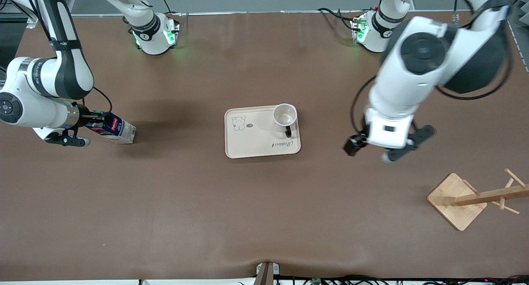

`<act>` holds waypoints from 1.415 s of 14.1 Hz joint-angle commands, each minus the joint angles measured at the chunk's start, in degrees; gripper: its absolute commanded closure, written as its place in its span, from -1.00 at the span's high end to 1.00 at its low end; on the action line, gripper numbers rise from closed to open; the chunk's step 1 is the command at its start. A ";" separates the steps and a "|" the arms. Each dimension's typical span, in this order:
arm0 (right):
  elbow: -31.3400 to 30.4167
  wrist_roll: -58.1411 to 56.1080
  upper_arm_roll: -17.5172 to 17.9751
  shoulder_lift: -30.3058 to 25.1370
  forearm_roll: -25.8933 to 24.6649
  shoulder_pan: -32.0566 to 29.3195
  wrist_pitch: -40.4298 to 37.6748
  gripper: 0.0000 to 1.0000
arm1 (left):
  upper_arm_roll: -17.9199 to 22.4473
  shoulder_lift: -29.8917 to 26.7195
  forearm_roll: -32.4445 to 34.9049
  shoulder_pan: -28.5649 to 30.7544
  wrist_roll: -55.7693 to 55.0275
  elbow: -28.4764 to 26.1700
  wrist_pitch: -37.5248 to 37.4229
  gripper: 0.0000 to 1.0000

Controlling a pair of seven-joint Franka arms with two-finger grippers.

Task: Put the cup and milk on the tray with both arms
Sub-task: 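Release the mug and raise the left gripper while lifting the milk, then carry the milk carton with the right gripper onto the tray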

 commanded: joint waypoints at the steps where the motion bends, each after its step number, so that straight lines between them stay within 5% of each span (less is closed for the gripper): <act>1: 7.16 1.52 0.27 0.12 -0.42 5.95 -9.15 -0.99 | -0.50 -4.55 -3.47 6.22 9.07 -0.95 -3.05 1.00; 5: 16.92 8.24 0.35 2.32 0.80 22.11 -18.93 -0.98 | -0.41 -7.10 -3.74 12.29 18.67 -1.04 -5.17 1.00; 9: 22.47 21.26 0.27 4.43 12.38 33.99 -18.24 -0.95 | -0.33 -9.03 -3.74 15.56 23.59 -0.95 -5.26 1.00; 13: 30.90 32.07 0.18 14.16 13.55 43.40 -14.65 -0.94 | -0.06 -10.18 -3.66 17.05 29.40 -1.04 -7.72 1.00; 16: 31.27 41.39 0.18 18.58 13.20 48.51 -6.22 -0.90 | -0.23 -10.97 -3.83 19.50 35.80 -1.13 -8.86 1.00; 20: 30.65 42.56 0.09 19.81 13.99 48.07 -5.84 -0.71 | 1.16 -13.86 -9.08 21.80 44.59 -2.09 -11.58 1.00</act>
